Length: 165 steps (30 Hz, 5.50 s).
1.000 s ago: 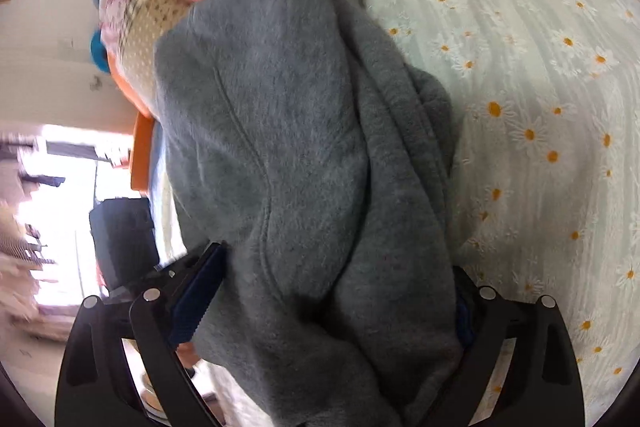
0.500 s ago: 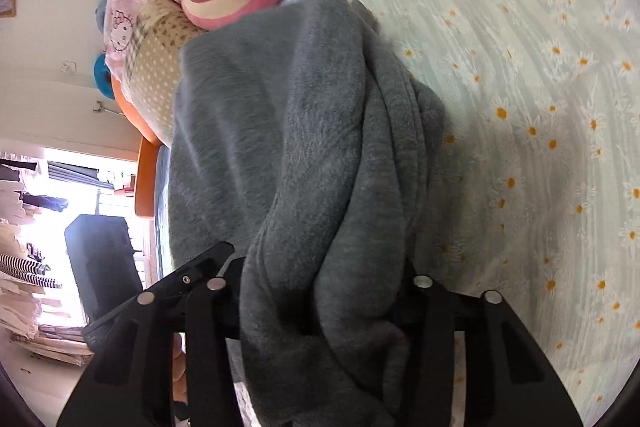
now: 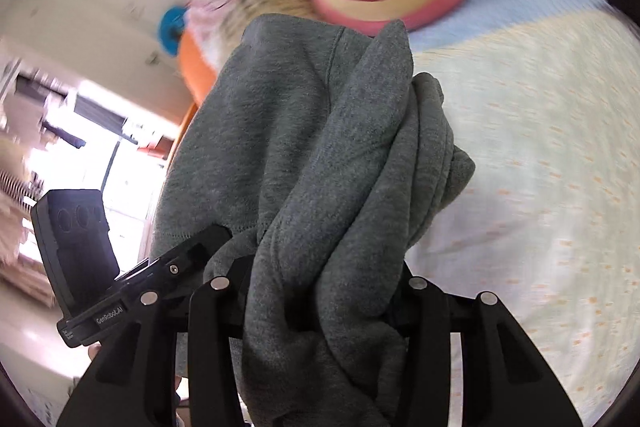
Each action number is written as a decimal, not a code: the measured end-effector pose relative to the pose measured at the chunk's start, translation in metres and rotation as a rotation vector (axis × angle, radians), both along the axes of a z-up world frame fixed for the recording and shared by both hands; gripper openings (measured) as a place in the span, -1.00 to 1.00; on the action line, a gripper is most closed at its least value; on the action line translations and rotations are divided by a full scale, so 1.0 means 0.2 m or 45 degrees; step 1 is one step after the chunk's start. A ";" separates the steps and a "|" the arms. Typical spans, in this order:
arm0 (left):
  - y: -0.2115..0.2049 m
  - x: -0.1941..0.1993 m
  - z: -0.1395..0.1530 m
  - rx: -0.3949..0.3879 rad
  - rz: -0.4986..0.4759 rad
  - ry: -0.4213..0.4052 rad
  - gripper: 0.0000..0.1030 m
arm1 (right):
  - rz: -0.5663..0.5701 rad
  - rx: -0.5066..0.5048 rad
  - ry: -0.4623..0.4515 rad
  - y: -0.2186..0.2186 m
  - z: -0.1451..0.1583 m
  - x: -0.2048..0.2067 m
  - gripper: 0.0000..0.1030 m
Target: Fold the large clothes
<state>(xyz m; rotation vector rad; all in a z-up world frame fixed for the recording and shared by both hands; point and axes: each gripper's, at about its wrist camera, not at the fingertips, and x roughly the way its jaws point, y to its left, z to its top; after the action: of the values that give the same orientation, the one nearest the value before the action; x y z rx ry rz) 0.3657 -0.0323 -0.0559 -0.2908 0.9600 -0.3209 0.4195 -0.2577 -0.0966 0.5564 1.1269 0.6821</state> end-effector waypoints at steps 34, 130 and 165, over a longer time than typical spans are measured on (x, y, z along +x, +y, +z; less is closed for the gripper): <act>2.23 -1.36 -0.42 -0.079 0.784 0.073 0.04 | 0.862 -0.181 -0.088 2.47 -0.28 -0.72 -0.15; 1.79 -1.82 -0.50 0.665 1.217 -0.315 0.85 | 0.307 -0.487 -1.056 2.21 -0.26 -1.47 0.90; 1.79 -1.80 -0.49 0.663 1.187 -0.319 0.85 | 0.290 -0.476 -1.088 2.21 -0.24 -1.48 0.90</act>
<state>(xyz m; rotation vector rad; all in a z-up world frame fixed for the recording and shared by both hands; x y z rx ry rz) 0.0059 0.3256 -0.1535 -0.1852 0.5482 0.7237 0.1226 0.1849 -0.1437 -0.1960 0.4811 0.7714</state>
